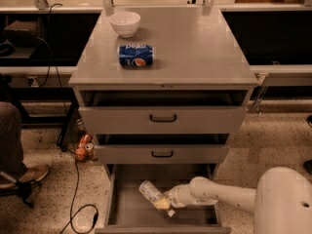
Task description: Place blue plastic bottle into bottom drawer
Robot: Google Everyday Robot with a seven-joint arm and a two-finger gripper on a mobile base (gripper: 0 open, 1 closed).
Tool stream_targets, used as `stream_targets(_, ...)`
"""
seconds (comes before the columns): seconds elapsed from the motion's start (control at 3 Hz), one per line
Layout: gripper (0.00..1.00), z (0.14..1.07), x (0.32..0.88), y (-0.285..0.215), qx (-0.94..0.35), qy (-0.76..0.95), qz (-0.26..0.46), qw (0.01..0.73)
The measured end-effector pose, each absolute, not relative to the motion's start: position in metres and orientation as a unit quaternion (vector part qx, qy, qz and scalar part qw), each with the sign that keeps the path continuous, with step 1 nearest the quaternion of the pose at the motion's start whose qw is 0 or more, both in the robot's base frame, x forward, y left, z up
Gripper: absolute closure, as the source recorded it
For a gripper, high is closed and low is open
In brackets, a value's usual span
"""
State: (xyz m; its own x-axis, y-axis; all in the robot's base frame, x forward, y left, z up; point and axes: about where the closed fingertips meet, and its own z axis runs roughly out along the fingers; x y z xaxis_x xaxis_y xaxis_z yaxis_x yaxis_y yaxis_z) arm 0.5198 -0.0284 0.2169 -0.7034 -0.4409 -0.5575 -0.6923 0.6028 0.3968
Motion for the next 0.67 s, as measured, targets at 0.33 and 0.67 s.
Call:
stream_targets(0.33,0.79,0.19,0.539,-0.011,-0.316,0.866,0.316,0.224)
stream_targets(0.67,0.54,0.179,0.546,0.0,-0.316,0.862,0.324,0.229)
